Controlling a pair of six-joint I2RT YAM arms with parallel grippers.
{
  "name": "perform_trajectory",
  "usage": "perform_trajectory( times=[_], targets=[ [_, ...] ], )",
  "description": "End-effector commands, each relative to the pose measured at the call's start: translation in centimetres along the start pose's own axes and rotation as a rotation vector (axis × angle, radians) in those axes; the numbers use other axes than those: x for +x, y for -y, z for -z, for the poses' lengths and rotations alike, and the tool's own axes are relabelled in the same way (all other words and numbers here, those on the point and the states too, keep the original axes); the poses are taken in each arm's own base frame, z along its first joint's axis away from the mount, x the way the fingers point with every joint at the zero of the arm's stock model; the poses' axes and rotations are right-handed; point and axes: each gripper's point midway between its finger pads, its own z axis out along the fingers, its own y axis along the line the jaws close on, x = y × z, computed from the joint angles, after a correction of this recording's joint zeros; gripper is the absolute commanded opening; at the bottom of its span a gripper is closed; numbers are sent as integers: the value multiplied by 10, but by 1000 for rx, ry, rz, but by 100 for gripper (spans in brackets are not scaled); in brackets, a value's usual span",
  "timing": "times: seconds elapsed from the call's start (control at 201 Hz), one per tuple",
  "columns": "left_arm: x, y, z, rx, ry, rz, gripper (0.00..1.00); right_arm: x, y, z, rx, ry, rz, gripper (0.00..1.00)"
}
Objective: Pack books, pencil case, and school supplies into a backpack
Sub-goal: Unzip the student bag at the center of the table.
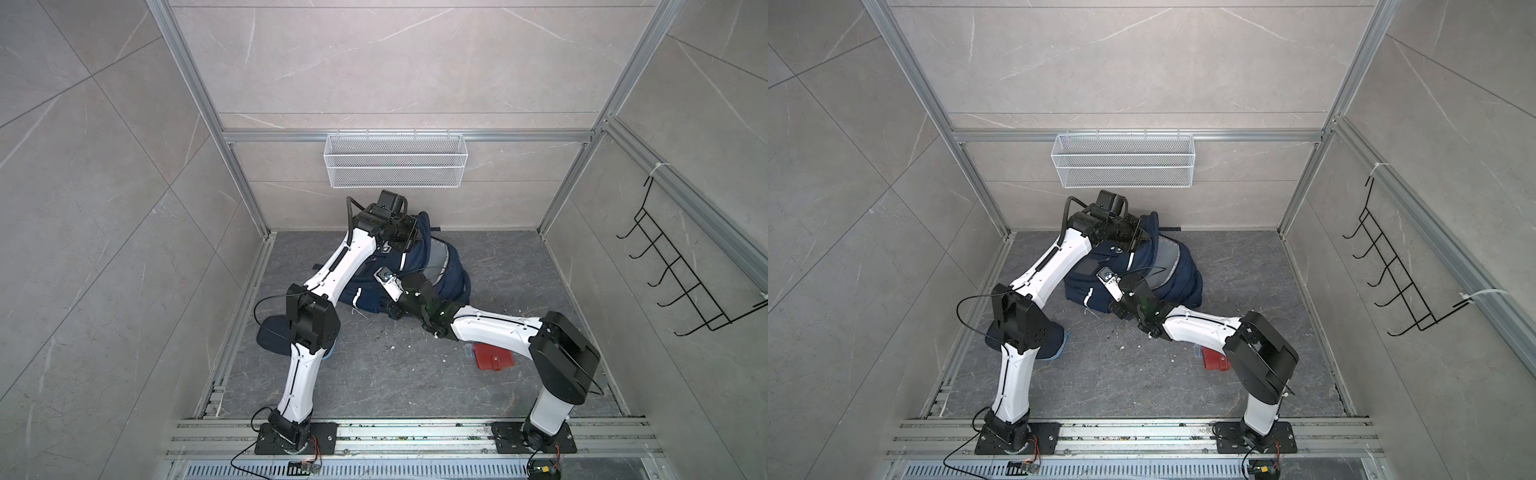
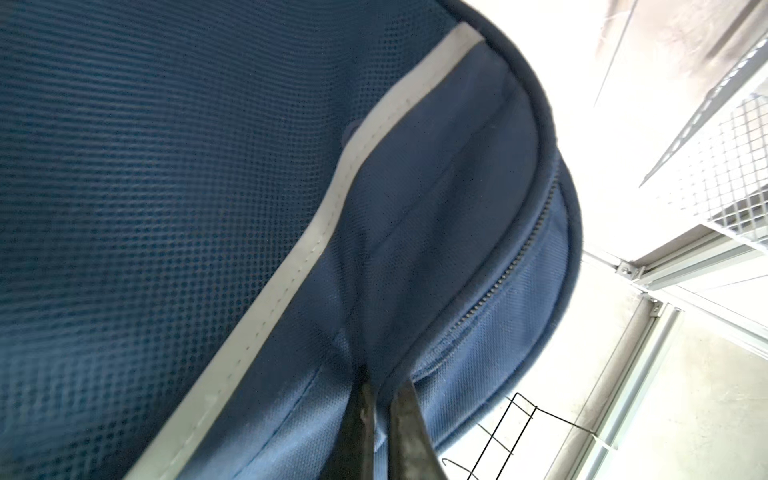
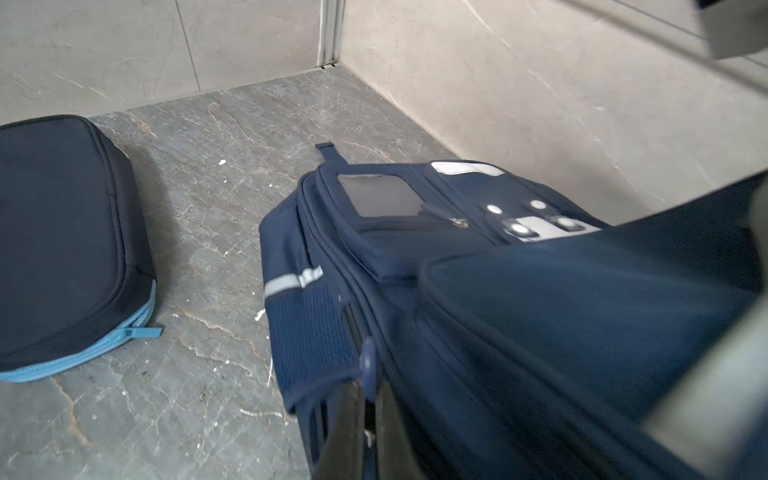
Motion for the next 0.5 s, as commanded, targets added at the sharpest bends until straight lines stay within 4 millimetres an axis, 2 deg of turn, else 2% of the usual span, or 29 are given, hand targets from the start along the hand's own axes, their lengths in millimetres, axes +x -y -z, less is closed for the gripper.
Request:
perform_trajectory(
  times=[0.0,0.179,0.324,0.423,0.498],
  targets=[
    [34,140,72,512,-10,-137,0,-11,-101,2,-363,43,38,2],
    [36,138,70,508,-14,-135,0,-19,-120,-2,-447,54,22,4],
    [31,128,68,478,-7,-161,0,-14,-115,4,-432,40,4,9],
    [15,113,64,445,21,-192,0,-9,-102,17,-400,25,-25,21],
    [2,97,58,405,40,-224,0,-2,-94,30,-389,-1,-53,41]
  ],
)
